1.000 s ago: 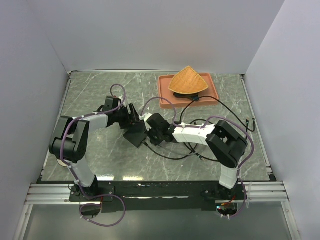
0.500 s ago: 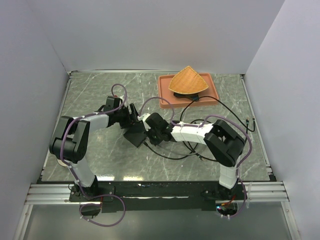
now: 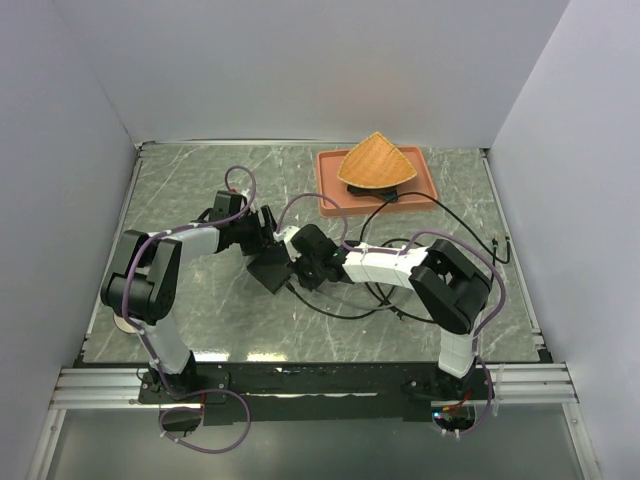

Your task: Insert the plug into the switch port

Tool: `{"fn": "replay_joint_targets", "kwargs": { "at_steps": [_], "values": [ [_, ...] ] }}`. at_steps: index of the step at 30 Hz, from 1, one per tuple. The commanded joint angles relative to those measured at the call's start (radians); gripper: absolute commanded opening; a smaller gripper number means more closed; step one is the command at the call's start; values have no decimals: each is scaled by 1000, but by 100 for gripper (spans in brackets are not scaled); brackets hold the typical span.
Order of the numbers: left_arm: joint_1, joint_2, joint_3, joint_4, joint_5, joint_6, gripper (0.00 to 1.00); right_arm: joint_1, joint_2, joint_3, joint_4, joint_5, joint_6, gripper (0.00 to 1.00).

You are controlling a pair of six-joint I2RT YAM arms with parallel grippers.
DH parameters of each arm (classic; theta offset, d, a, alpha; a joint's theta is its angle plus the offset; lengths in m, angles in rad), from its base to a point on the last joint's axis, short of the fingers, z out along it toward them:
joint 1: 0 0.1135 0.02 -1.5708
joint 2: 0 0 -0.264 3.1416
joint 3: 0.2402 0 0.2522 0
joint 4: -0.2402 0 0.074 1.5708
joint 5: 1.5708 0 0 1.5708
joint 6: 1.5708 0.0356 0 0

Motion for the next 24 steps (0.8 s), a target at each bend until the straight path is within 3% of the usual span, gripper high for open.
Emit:
{"fn": "replay_joint_targets", "kwargs": {
  "at_steps": [1,19,24],
  "values": [
    [-24,23,16,-40,34,10,78,6,-55,68,104,4,-12,0],
    [-29,23,28,-59,39,27,77,-9,54,181,27,167,-10,0],
    [-29,20,25,-54,47,22,77,-8,43,140,87,157,16,0]
  ]
}}
